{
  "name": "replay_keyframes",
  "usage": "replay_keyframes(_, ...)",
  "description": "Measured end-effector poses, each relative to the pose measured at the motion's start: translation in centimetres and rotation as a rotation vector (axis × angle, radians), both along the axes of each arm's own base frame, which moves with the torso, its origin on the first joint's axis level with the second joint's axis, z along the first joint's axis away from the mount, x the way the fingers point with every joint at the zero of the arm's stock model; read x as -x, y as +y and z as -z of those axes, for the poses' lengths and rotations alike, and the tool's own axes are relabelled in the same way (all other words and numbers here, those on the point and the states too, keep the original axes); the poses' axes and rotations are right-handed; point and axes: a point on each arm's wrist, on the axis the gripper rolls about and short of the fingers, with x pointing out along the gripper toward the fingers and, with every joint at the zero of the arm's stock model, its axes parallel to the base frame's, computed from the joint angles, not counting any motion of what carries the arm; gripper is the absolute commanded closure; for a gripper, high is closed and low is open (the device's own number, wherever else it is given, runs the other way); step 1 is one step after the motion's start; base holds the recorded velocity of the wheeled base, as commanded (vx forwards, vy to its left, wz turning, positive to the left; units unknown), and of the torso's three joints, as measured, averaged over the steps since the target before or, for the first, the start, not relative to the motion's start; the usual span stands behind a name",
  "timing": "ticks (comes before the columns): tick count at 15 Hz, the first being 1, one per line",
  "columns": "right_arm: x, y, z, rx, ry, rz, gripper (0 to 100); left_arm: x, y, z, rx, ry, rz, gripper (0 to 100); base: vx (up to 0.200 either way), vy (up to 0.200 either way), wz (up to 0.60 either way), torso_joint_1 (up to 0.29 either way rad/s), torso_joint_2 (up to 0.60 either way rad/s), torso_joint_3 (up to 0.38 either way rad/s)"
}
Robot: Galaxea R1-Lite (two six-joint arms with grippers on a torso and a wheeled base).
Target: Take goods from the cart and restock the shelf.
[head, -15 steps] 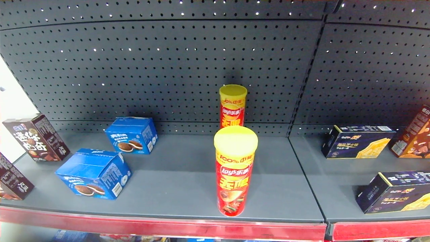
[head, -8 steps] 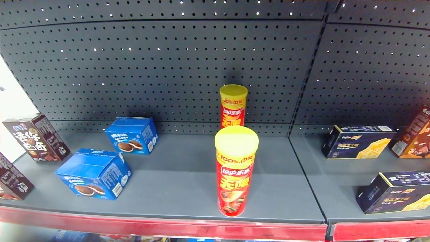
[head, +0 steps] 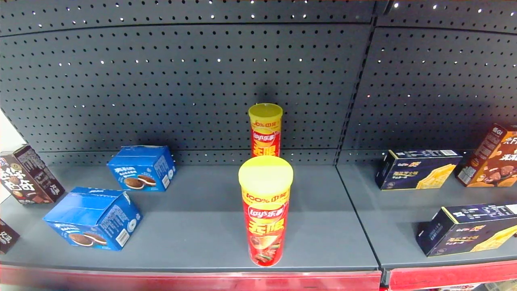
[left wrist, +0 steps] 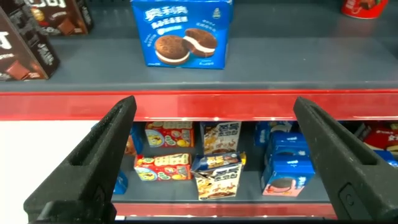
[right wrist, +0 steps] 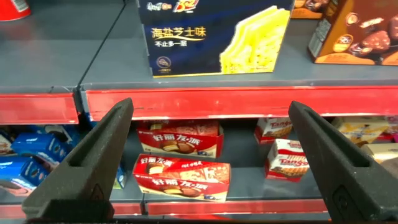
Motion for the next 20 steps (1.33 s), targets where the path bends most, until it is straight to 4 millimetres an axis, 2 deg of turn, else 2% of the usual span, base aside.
replay_keyframes(20,0.00,0.00,0.00,0.000,0.000,0.000,0,0.00,0.00,-0.02,0.000,-0.002,0.000,0,0.000,0.000,0.00,0.000,0.00,0.000)
